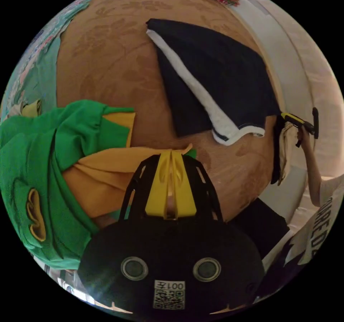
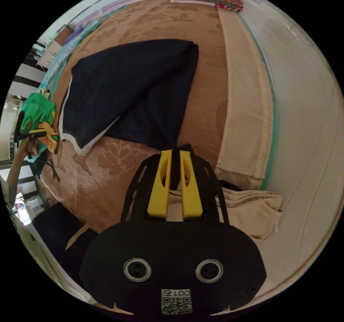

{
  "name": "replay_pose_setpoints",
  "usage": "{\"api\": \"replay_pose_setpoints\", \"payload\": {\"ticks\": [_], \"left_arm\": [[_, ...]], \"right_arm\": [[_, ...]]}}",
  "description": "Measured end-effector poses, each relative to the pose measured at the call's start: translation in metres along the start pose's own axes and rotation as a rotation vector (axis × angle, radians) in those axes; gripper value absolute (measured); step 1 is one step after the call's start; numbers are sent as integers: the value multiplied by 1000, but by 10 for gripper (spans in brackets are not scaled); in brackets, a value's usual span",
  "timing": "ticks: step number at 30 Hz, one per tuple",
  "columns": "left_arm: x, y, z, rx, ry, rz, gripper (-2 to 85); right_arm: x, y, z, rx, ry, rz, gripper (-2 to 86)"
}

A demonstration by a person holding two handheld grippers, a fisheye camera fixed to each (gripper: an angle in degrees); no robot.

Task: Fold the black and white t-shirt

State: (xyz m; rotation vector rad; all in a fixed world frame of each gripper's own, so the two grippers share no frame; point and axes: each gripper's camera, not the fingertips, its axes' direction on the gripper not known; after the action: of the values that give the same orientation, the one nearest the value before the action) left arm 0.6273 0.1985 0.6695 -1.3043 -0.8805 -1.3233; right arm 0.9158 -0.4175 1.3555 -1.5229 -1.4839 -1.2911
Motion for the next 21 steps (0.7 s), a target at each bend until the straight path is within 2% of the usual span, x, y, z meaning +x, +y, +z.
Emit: {"api": "replay_pose_setpoints", "payload": {"ticks": [2, 5, 7, 11, 14, 18, 21], "left_arm": [[1, -8, 0, 111, 167, 21, -9], [1, -17, 13, 123, 353, 38, -4], [3, -18, 28, 76, 316, 24, 5], [11, -6, 60, 5, 203, 18, 39], [14, 2, 82, 43, 351, -8, 40], [13, 12, 100, 58, 372, -86, 18], [6, 28, 104, 88, 494, -120, -9]], "right_arm": [[-10, 5, -13, 90, -49, -11, 64], [-35, 3, -5, 98, -324, -48, 119], [-51, 2, 16, 35, -451, -74, 133], [-70, 13, 56, -27, -489, -16, 138], [-77, 21, 74, -4, -549, 51, 130], [-83, 28, 93, -19, -587, 126, 87], [-75, 41, 88, 20, -649, 155, 66]]}}
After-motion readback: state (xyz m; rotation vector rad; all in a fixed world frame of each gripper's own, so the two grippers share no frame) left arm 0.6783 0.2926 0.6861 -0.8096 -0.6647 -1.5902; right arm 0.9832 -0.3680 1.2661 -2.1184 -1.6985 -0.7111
